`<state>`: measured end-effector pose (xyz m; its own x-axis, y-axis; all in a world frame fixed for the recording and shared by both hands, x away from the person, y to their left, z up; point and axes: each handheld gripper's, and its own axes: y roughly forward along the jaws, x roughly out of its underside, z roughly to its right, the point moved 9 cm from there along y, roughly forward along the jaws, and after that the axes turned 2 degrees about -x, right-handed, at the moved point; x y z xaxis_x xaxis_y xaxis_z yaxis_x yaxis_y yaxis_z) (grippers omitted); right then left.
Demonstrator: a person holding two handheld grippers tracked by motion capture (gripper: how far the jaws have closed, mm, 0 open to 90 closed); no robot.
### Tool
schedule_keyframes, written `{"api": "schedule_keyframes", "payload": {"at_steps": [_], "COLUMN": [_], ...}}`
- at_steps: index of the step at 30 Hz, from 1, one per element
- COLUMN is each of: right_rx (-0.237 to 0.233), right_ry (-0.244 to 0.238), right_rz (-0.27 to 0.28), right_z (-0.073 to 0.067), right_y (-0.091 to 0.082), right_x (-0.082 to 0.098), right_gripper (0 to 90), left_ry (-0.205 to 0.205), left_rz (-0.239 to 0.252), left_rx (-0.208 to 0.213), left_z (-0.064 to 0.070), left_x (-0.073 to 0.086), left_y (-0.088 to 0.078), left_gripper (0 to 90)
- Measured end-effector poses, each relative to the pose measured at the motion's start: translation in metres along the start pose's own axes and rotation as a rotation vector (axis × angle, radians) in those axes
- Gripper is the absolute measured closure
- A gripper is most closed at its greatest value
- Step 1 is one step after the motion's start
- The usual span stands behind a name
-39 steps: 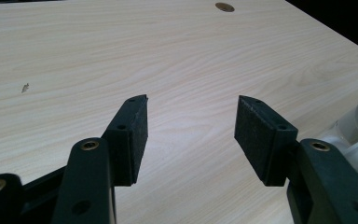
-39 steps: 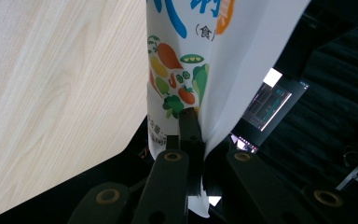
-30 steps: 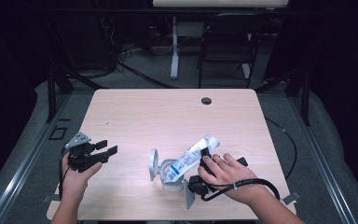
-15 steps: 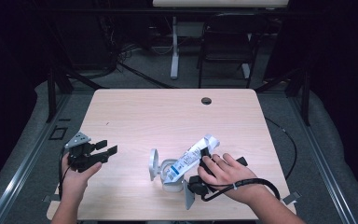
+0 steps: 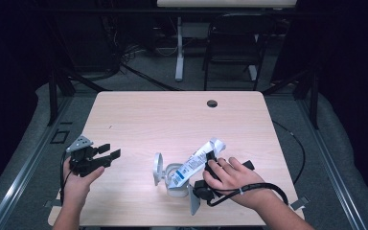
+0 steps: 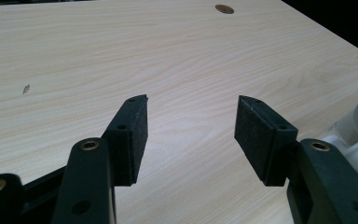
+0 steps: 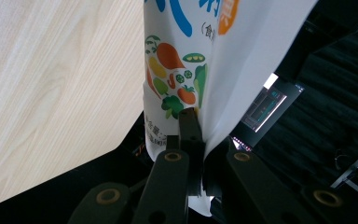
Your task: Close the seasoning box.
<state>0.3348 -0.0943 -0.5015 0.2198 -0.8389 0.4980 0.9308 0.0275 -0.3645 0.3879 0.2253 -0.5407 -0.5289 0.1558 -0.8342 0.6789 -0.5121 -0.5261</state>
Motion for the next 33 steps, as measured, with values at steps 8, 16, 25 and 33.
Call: {"api": "schedule_keyframes", "payload": {"at_steps": [8,16,25,33], "right_rx": [0.020,0.022,0.014,0.019], "right_ry": [-0.034,-0.036,-0.042,-0.050], "right_rz": [-0.036,-0.036,-0.033,-0.035], "right_z": [0.0035,0.0044,0.0055,0.0063], "right_y": [-0.0029,-0.0031,-0.0036,-0.0036], "right_x": [0.0036,0.0033,0.0034,0.0031], "right_gripper": [89.5,89.5,89.6,89.6], "left_ry": [-0.003,0.000,-0.001,-0.001], "left_rz": [0.001,-0.001,0.003,0.002], "left_rx": [0.001,0.003,0.007,0.005], "left_z": [-0.0002,0.0001,0.0009,0.0001], "left_x": [-0.0001,-0.0002,-0.0007,-0.0002], "left_y": [-0.0003,-0.0009,-0.0010,-0.0004], "left_gripper": [44.6,44.6,44.6,44.6]}}
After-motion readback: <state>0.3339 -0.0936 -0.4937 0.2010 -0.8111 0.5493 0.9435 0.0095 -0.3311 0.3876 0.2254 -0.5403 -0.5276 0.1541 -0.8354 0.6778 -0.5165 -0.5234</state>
